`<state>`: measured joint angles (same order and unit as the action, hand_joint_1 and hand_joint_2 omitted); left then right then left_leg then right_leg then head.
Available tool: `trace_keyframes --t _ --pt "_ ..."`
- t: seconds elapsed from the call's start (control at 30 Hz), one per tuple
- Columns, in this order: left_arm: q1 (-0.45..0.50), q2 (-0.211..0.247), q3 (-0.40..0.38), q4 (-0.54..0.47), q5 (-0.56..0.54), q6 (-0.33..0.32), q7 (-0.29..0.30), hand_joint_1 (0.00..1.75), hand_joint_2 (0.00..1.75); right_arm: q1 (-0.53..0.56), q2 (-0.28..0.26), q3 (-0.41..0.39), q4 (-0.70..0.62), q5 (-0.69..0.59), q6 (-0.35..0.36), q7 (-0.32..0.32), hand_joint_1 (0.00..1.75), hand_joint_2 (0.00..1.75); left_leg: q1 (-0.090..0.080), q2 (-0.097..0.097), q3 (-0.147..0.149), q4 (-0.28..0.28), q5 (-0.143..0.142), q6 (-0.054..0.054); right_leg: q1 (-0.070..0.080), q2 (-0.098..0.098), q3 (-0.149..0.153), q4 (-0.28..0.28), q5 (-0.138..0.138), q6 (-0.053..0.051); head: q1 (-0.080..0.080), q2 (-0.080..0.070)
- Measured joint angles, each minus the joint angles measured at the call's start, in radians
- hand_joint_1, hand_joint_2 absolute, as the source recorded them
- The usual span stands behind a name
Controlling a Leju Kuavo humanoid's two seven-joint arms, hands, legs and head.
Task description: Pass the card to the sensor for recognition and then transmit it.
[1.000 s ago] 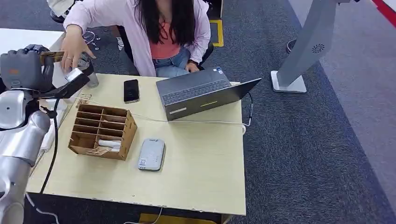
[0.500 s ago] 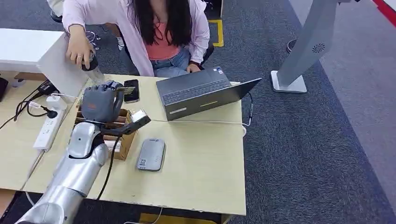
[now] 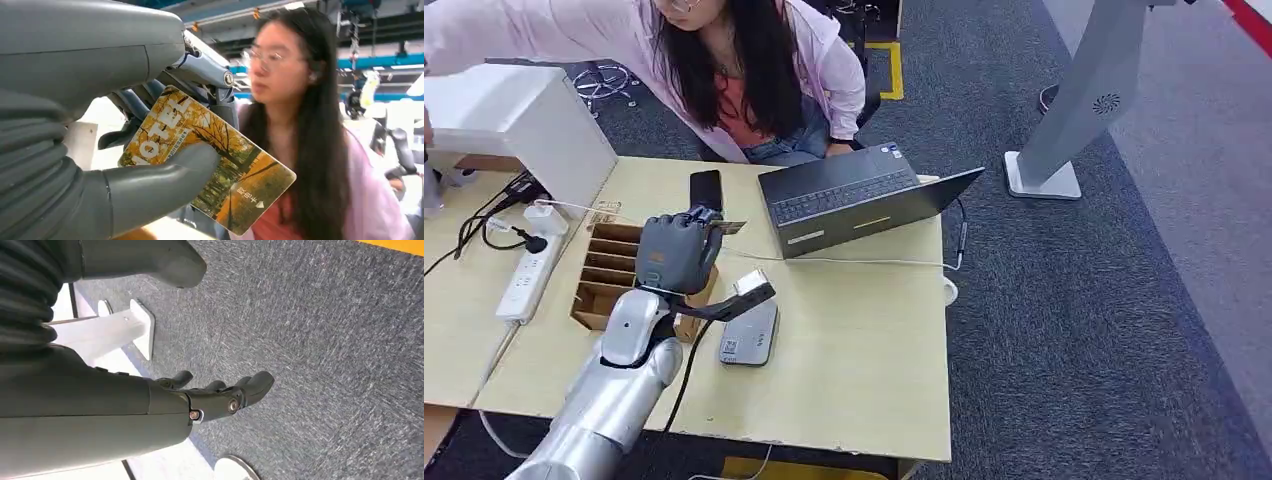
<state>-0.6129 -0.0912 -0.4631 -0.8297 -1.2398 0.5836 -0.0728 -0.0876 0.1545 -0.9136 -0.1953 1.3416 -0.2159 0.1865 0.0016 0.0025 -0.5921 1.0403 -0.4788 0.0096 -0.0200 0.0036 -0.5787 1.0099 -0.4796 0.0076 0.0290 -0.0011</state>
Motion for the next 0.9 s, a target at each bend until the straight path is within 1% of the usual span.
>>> trace_keyframes --t 0.1,0.2,0.33,0.43,0.63,0.77,0.9 --pt "0.013 -0.001 -0.011 0.0 0.005 -0.019 0.018 1.75 1.75 0.0 0.0 -0.002 0.0 -0.002 -0.001 -0.001 0.0 1.75 0.0 0.0 0.0 0.0 0.0 0.0 0.0 0.0 0.0 0.0 0.0 0.0 0.0 0.0" --pt "0.02 -0.001 -0.021 0.0 0.007 -0.042 0.022 1.75 1.75 0.0 0.0 -0.003 0.0 -0.003 -0.001 -0.002 0.0 1.75 0.0 0.0 0.0 0.0 0.0 0.0 0.0 0.0 0.0 0.0 0.0 0.0 0.0 0.0" --pt "0.021 -0.001 -0.044 0.005 0.006 -0.125 0.057 1.75 1.75 0.0 0.0 -0.006 0.0 -0.01 -0.001 -0.002 0.0 1.75 0.0 0.0 0.0 0.0 0.0 0.0 0.0 0.0 0.0 0.0 0.0 0.0 0.0 0.0" --pt "0.022 -0.001 -0.061 0.01 0.004 -0.16 0.074 1.75 1.75 0.0 0.0 -0.016 0.0 -0.012 -0.001 -0.002 0.0 1.75 0.0 0.0 0.0 0.0 0.0 0.0 0.0 0.0 0.0 0.0 0.0 0.0 0.0 0.0" --pt "0.023 -0.002 -0.075 0.014 0.004 -0.179 0.08 1.75 1.75 0.0 0.0 -0.021 0.0 -0.012 -0.001 -0.002 0.0 1.75 0.0 0.0 0.0 0.0 0.0 0.0 0.0 0.0 0.0 0.0 0.0 0.0 0.0 0.0" --pt "0.023 -0.002 -0.078 0.017 0.01 -0.208 0.095 1.75 1.75 0.0 0.0 -0.022 0.0 -0.012 -0.001 -0.002 0.0 1.75 0.0 0.0 0.0 0.0 0.0 0.0 0.0 0.0 0.0 0.0 0.0 0.0 0.0 0.0" --pt "0.023 -0.002 -0.079 0.019 0.011 -0.211 0.096 1.75 1.75 0.0 0.0 -0.022 0.0 -0.012 -0.001 -0.002 0.0 1.75 0.0 0.0 0.0 0.0 0.0 0.0 0.0 0.0 0.0 0.0 0.0 0.0 0.0 0.0"
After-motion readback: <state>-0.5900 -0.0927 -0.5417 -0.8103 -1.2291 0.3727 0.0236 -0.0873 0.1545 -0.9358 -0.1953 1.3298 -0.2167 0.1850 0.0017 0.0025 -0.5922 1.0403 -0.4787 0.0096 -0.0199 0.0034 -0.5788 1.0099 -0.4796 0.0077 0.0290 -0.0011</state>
